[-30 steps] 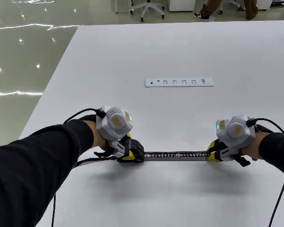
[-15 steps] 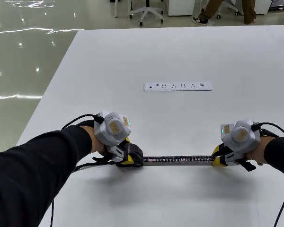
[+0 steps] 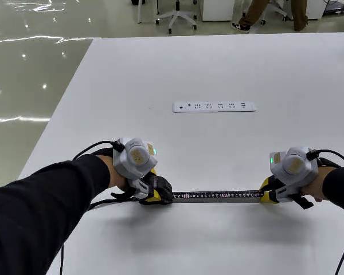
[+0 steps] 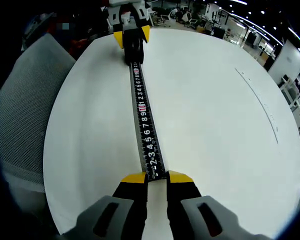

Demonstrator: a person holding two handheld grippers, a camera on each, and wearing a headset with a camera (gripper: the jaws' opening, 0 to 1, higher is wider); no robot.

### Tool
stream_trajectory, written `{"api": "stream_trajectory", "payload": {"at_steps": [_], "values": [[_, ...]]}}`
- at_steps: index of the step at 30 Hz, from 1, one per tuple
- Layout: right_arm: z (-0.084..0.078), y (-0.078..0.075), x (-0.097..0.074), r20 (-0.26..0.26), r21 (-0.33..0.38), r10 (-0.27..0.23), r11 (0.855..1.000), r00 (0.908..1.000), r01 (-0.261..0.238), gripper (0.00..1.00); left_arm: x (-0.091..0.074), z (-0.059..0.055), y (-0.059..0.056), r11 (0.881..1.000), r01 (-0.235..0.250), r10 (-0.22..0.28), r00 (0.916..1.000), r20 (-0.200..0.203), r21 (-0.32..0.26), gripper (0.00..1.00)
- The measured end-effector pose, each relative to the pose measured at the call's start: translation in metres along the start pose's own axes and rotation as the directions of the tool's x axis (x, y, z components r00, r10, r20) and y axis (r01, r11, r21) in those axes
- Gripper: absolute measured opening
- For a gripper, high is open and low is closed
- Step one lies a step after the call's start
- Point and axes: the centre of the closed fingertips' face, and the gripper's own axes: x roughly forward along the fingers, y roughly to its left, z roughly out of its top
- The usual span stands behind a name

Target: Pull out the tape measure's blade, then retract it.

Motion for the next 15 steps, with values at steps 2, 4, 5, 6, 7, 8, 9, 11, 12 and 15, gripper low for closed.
{"api": "stream_trajectory", "payload": {"at_steps": [2,4,5,6,7,8,9,11,12,15], "values": [[0.0003,0.0,0.0,-0.001,0.0,0.002,1.0,1.0,-0.002,0.09,0.0,0.0001,-0.0001,1.0,-0.001,0.001,1.0,-0.001,0.001,0.31],[0.0009,0.0006,-0.0005,0.001,0.005,0.005,1.0,1.0,-0.005,0.09,-0.0001,-0.0002,0.0002,1.0,-0.003,0.003,1.0,0.0,0.0,0.31],[0.0011,0.001,-0.0008,0.001,0.009,0.007,1.0,1.0,-0.007,0.09,-0.0002,-0.0001,0.0,1.0,-0.004,0.004,1.0,0.0,0.0,0.31],[0.0012,0.0005,-0.0004,0.001,0.012,0.01,1.0,1.0,-0.01,0.09,-0.0002,-0.0001,-0.0001,1.0,-0.005,0.005,1.0,0.0,0.0,0.31],[0.0009,0.0006,-0.0005,0.001,0.017,0.012,1.0,0.9999,-0.012,0.09,-0.0001,-0.0002,-0.0003,1.0,-0.006,0.006,1.0,0.0,-0.001,0.31],[0.0014,0.001,-0.0002,0.001,0.015,0.012,1.0,0.9999,-0.012,0.09,-0.0001,-0.0001,-0.0002,1.0,-0.007,0.007,1.0,0.002,-0.001,0.31],[0.0013,0.0013,-0.0003,-0.001,0.017,0.012,1.0,0.9999,-0.012,0.1,-0.0001,0.0,-0.0005,1.0,-0.008,0.008,1.0,0.003,-0.002,0.31],[0.003,0.0023,-0.0005,-0.005,0.017,0.009,1.0,0.9999,-0.009,0.1,0.0,0.0002,-0.0006,1.0,-0.012,0.012,0.9999,0.005,0.0,0.32],[0.0031,0.0026,-0.0007,-0.012,0.003,0.006,1.0,0.9999,-0.006,0.1,0.0002,0.0002,-0.0007,1.0,-0.014,0.014,0.9999,0.007,0.005,0.32],[0.0049,0.0037,-0.0007,-0.032,-0.022,-0.009,1.0,0.9994,0.008,0.11,0.0,0.0012,-0.0001,0.998,-0.049,0.048,0.9983,0.033,0.039,0.32]]}}
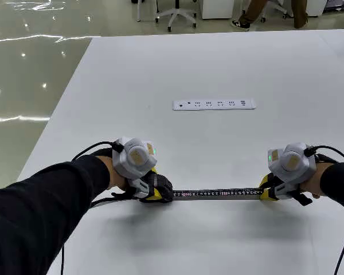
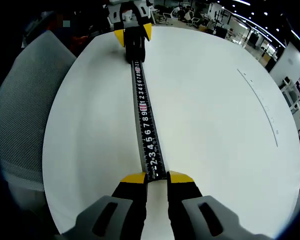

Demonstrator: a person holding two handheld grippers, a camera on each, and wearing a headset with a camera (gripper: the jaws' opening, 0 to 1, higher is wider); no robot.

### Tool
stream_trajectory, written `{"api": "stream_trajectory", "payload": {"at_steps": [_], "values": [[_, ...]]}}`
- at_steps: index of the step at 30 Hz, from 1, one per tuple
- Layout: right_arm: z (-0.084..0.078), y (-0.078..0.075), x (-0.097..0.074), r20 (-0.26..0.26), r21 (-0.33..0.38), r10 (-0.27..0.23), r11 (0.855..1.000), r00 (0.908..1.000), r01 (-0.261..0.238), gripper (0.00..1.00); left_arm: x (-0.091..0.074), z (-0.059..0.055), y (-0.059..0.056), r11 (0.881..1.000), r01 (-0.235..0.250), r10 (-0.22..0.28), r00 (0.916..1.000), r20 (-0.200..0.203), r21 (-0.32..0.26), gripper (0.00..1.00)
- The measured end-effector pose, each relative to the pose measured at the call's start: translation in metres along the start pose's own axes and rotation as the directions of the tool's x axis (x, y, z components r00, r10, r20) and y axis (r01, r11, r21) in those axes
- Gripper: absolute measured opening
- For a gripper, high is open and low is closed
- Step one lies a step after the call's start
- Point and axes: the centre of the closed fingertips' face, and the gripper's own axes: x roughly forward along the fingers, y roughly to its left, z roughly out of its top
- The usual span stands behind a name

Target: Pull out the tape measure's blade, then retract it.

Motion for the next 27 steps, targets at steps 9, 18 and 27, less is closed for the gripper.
{"api": "stream_trajectory", "payload": {"at_steps": [9,18,27], "values": [[0.001,-0.008,-0.003,0.095,0.144,-0.129,0.983,0.9871,0.114,0.28,-0.033,-0.017,0.021,0.906,-0.244,0.306,0.9426,0.135,-0.346,0.64],[-0.011,0.003,-0.052,0.213,0.412,-0.337,0.882,0.9172,0.229,0.56,-0.107,-0.083,0.02,0.619,-0.21,0.525,0.8269,0.201,-0.757,1.0],[-0.033,0.04,-0.097,0.222,0.499,-0.445,0.816,0.8673,0.291,0.71,-0.139,-0.103,-0.041,0.631,-0.286,0.569,0.8027,0.18,-0.721,1.0]]}}
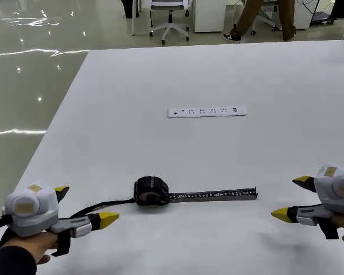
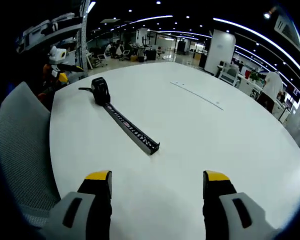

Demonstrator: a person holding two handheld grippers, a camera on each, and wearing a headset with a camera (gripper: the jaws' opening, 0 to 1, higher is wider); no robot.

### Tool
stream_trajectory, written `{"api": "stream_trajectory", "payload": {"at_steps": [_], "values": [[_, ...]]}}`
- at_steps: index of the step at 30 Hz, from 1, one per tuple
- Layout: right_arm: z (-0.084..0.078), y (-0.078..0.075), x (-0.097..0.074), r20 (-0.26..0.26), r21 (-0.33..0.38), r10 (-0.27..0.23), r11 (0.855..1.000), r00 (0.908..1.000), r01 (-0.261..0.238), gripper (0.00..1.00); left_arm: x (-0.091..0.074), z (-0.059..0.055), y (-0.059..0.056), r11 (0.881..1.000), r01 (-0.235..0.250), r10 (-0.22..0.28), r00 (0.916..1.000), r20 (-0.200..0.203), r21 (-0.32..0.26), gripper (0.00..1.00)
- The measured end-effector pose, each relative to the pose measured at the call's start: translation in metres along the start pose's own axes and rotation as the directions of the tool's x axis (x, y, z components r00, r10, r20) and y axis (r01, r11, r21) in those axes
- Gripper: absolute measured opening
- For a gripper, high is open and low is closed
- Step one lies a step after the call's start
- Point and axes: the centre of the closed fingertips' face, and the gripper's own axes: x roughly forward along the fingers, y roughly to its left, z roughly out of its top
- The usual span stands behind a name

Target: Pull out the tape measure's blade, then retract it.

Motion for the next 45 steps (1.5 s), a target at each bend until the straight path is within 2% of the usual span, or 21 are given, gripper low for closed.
{"api": "stream_trajectory", "payload": {"at_steps": [1,3,5,6,9,12,13,14,16,18,21,28,35,39,40,41,45], "values": [[0.001,0.002,-0.009,0.026,0.032,-0.036,0.999,0.999,0.035,0.74,-0.007,-0.003,-0.004,1.0,0.005,-0.005,1.0,0.001,-0.006,1.0],[0.001,0.012,-0.022,0.066,0.059,-0.059,0.997,0.9961,0.055,0.81,-0.017,-0.007,-0.007,1.0,-0.007,0.008,0.9995,0.032,-0.029,1.0],[-0.005,0.018,-0.032,0.077,0.075,-0.083,0.994,0.9936,0.077,0.9,-0.022,-0.013,-0.012,0.999,0.001,-0.001,0.9997,0.024,-0.039,1.0],[-0.007,0.023,-0.04,0.103,0.106,-0.1,0.99,0.9896,0.089,0.92,-0.029,-0.018,-0.015,1.0,-0.009,0.009,0.9997,0.023,-0.026,1.0],[-0.016,0.029,-0.057,0.137,0.145,-0.124,0.984,0.9827,0.104,0.99,-0.04,-0.023,-0.019,1.0,-0.003,0.004,0.9997,0.022,-0.012,1.0],[-0.029,0.036,-0.068,0.117,0.144,-0.113,0.985,0.9867,0.096,1.0,-0.049,-0.027,-0.027,0.999,0.048,-0.048,0.9988,0.004,0.018,1.0],[-0.034,0.038,-0.072,0.106,0.148,-0.105,0.985,0.9888,0.089,1.0,-0.053,-0.027,-0.026,0.997,0.051,-0.051,0.9986,-0.013,0.06,1.0],[-0.037,0.038,-0.076,0.1,0.146,-0.105,0.985,0.9895,0.09,1.0,-0.055,-0.028,-0.025,0.996,0.045,-0.043,0.9986,-0.031,0.074,1.0],[-0.045,0.036,-0.083,0.08,0.127,-0.112,0.987,0.9904,0.102,1.0,-0.06,-0.023,-0.023,0.998,0.048,-0.048,0.9988,-0.013,0.05,1.0],[-0.047,0.035,-0.088,0.079,0.129,-0.112,0.986,0.9905,0.102,1.0,-0.061,-0.019,-0.014,0.999,0.028,-0.029,0.9995,0.016,0.036,1.0],[-0.045,0.036,-0.091,0.084,0.134,-0.107,0.986,0.9907,0.096,1.0,-0.062,-0.02,-0.008,1.0,0.02,-0.02,0.9994,0.028,0.016,1.0],[-0.042,0.039,-0.094,0.087,0.112,-0.096,0.99,0.9916,0.086,1.0,-0.062,-0.016,-0.008,0.999,0.016,-0.017,0.9994,0.031,0.027,1.0],[-0.046,0.042,-0.093,0.086,0.112,-0.089,0.991,0.9923,0.079,1.0,-0.062,-0.012,-0.007,1.0,0.015,-0.016,0.9995,0.029,0.028,1.0],[-0.047,0.044,-0.093,0.092,0.129,-0.09,0.989,0.9917,0.078,1.0,-0.059,-0.014,-0.005,1.0,0.0,0.0,0.9998,0.022,0.012,1.0],[-0.049,0.045,-0.092,0.091,0.142,-0.084,0.987,0.9923,0.07,1.0,-0.058,-0.017,-0.003,1.0,-0.013,0.013,0.9999,0.01,0.008,0.99],[-0.051,0.047,-0.091,0.089,0.154,-0.077,0.986,0.993,0.063,1.0,-0.057,-0.024,-0.001,1.0,-0.023,0.023,0.9995,-0.024,0.008,0.98],[-0.057,0.054,-0.087,0.07,0.155,-0.071,0.986,0.995,0.059,1.0,-0.054,-0.025,-0.008,1.0,0.0,0.0,0.9995,-0.033,0.023,0.98]]}}
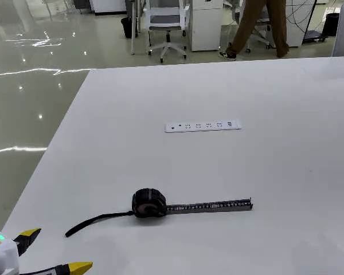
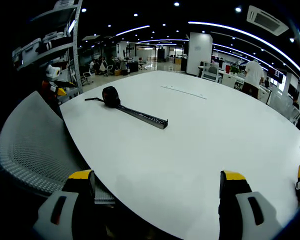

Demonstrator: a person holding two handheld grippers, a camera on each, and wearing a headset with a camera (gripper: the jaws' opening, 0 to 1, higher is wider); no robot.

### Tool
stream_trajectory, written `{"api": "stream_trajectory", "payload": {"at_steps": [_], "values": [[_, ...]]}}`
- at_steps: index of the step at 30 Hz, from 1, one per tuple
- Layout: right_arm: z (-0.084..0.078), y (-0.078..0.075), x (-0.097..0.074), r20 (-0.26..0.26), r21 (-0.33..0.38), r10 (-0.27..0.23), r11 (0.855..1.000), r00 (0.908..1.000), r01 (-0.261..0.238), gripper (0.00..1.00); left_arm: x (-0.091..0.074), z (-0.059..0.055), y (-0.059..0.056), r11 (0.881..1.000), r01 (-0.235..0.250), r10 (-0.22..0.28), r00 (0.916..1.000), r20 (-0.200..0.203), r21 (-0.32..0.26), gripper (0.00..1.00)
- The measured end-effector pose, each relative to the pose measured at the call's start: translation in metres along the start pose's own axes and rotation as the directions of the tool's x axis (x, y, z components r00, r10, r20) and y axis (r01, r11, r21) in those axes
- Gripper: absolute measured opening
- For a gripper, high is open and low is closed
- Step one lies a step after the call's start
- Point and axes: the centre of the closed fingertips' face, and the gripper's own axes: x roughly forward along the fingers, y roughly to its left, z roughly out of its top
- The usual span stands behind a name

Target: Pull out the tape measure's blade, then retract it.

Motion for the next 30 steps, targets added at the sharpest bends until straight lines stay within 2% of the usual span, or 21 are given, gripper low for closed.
{"api": "stream_trajectory", "payload": {"at_steps": [6,13,21,26,30], "values": [[0.003,0.003,0.001,0.005,-0.001,0.004,1.0,1.0,-0.004,1.0,0.002,0.002,-0.003,1.0,0.009,-0.009,1.0,0.002,-0.005,1.0],[0.007,-0.001,0.002,0.003,-0.011,0.006,1.0,1.0,-0.006,1.0,0.002,0.008,-0.003,1.0,0.01,-0.01,0.9998,0.019,-0.004,1.0],[0.007,-0.006,0.003,0.002,-0.015,-0.005,1.0,1.0,0.005,1.0,0.001,0.011,0.001,1.0,0.0,0.0,0.9999,0.014,0.022,1.0],[0.006,-0.007,0.002,-0.001,-0.015,-0.007,1.0,1.0,0.007,1.0,0.001,0.012,0.007,1.0,-0.016,0.016,0.9997,0.02,0.01,1.0],[0.005,-0.007,0.002,-0.005,-0.018,-0.005,1.0,1.0,0.005,1.0,0.002,0.011,0.006,1.0,-0.015,0.015,0.9997,0.019,0.011,1.0]]}}
